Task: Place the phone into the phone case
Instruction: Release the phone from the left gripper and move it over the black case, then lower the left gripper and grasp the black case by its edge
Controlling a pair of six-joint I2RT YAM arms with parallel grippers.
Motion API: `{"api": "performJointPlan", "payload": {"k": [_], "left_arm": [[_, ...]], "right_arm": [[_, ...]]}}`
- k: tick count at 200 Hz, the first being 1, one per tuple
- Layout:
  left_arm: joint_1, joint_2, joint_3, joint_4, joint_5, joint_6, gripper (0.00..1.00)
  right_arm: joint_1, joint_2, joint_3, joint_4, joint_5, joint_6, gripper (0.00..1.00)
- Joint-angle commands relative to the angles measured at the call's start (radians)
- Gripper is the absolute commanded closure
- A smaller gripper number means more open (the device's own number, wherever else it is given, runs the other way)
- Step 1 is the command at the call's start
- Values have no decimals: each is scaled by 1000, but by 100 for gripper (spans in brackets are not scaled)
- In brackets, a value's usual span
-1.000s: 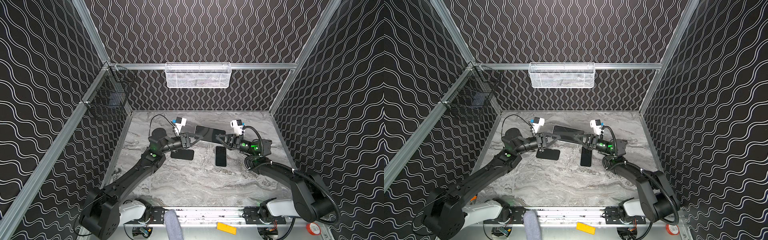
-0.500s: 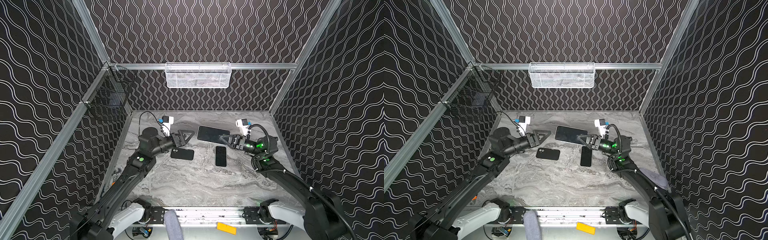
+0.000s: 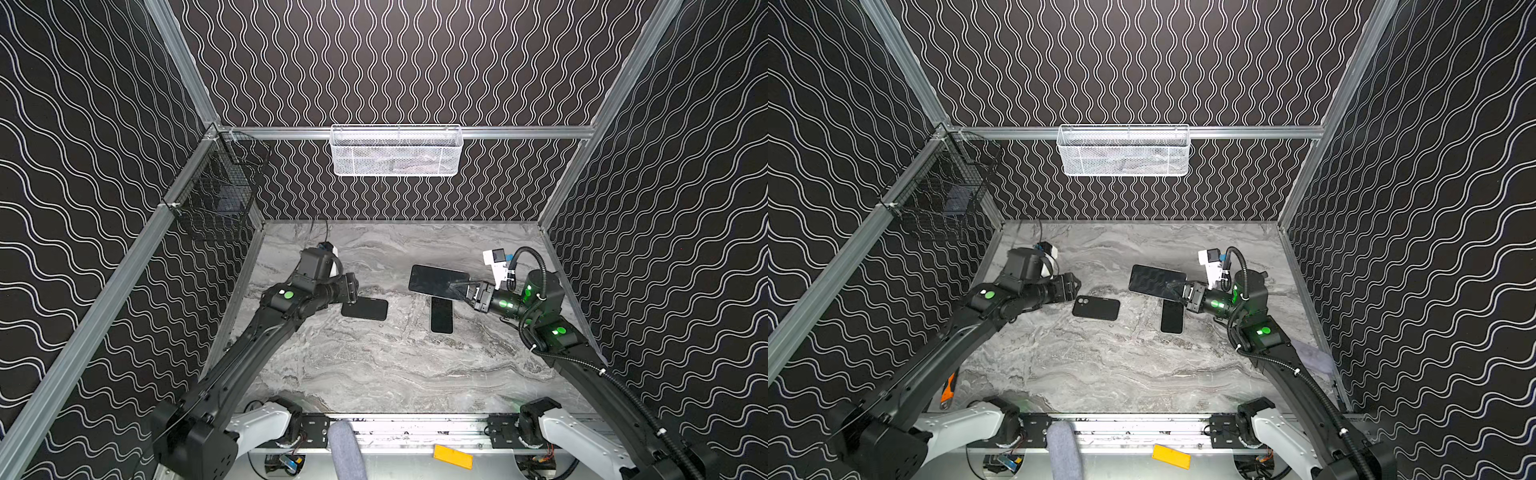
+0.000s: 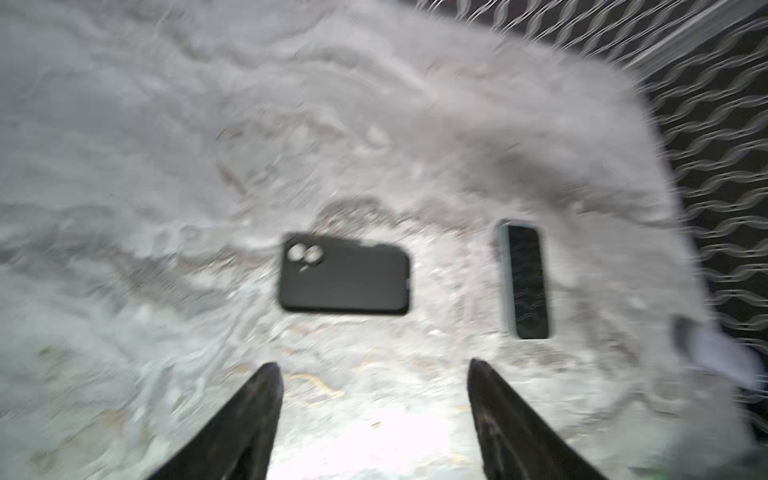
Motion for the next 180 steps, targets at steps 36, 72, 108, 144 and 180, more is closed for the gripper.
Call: {"api": "performJointPlan", "payload": {"k": [36, 72, 108, 144, 180], "left_arm": [[-1, 206, -64, 50, -181, 8, 34], [-7, 362, -46, 105, -231, 15, 37], [-10, 489, -15, 151, -272, 0, 42], [-11, 608, 42, 159, -257, 2, 50], [-14, 626, 44, 172, -272, -3, 59]], "right_arm": [[-1, -60, -54, -54, 32, -65, 95], [-1, -58, -80, -29, 16, -53, 95], [-2, -51, -95, -9, 10, -48, 95], [-2, -43, -94, 0, -9, -54, 95], [-2, -54, -90, -6, -17, -68, 95]]}}
